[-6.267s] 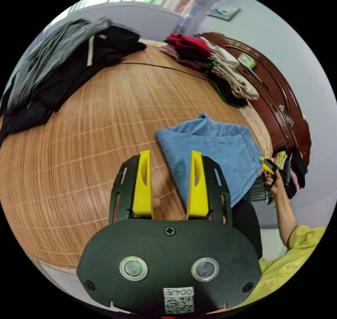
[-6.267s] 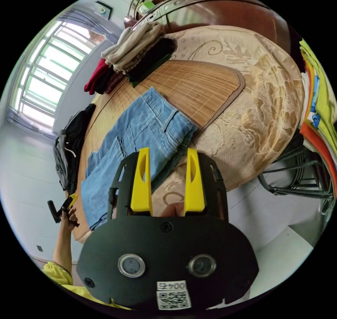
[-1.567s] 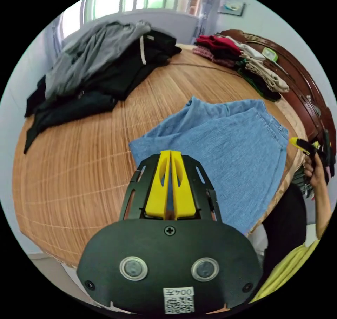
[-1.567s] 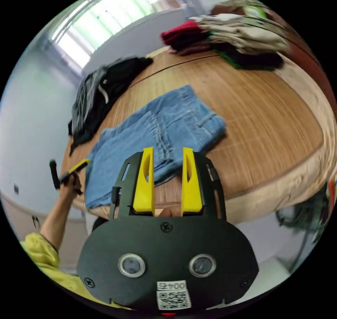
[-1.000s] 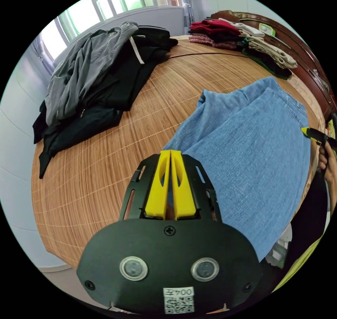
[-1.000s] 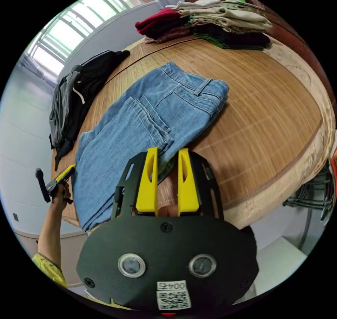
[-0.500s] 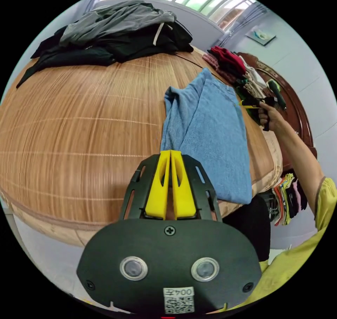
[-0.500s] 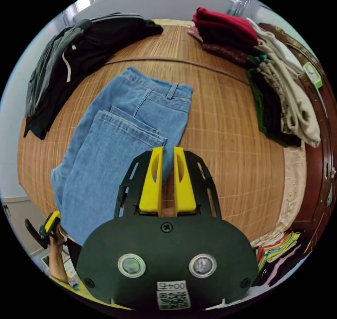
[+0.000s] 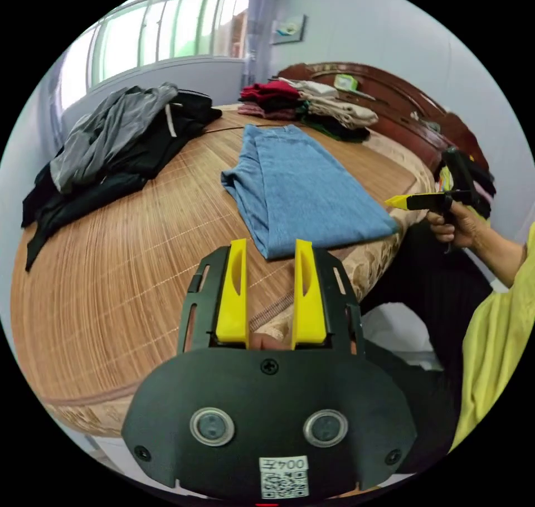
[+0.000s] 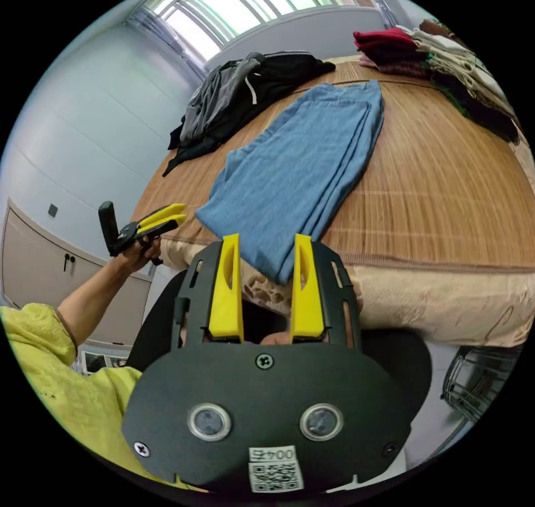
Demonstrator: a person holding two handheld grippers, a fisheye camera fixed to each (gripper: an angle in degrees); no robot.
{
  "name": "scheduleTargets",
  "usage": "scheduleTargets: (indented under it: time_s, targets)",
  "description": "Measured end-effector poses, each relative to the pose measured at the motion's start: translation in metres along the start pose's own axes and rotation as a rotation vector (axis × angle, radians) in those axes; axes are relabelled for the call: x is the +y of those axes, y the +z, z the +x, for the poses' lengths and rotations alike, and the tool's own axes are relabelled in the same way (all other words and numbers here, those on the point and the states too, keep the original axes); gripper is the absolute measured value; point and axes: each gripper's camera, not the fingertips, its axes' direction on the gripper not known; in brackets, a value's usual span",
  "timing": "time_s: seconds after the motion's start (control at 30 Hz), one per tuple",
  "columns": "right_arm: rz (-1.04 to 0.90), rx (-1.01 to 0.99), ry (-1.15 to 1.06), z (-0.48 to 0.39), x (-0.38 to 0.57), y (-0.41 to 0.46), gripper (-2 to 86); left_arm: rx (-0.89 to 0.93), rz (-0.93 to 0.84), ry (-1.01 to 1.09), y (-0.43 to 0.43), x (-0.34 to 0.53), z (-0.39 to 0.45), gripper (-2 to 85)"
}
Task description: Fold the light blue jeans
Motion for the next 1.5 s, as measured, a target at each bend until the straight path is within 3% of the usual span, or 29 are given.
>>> scheduleTargets:
  time_s: [0.17, 0.33, 0.5, 0.63, 0.77, 0.93, 1.5]
  targets:
    - [0.011, 0.189, -0.042, -0.012, 0.022, 0.026, 11.5, 0.015, -0.119, 0.168, 0.026, -0.036, 0.019, 11.5]
    - [-0.040, 0.231, -0.072, -0.008, 0.024, 0.056, 10.0, 0.082, -0.168, 0.121, 0.036, -0.045, 0.017, 9.5]
    - [-0.048, 0.197, -0.079, 0.006, 0.028, 0.066, 7.3, 0.017, -0.213, 0.115, 0.031, -0.050, 0.036, 8.1]
    - [0.056, 0.006, -0.011, 0.044, 0.043, 0.025, 5.3, 0.050, -0.253, 0.086, 0.024, -0.048, 0.062, 7.3]
    - [0.061, -0.088, -0.109, 0.067, 0.075, -0.002, 11.5, 0.066, -0.184, -0.030, 0.008, -0.024, 0.073, 6.8]
    - [0.123, -0.029, -0.183, 0.073, 0.099, 0.009, 11.2, 0.115, -0.066, -0.240, -0.018, 0.013, 0.064, 5.0]
    - [0.130, -0.016, -0.216, 0.101, 0.096, 0.091, 9.2, 0.077, -0.040, -0.357, -0.061, 0.086, 0.104, 2.0]
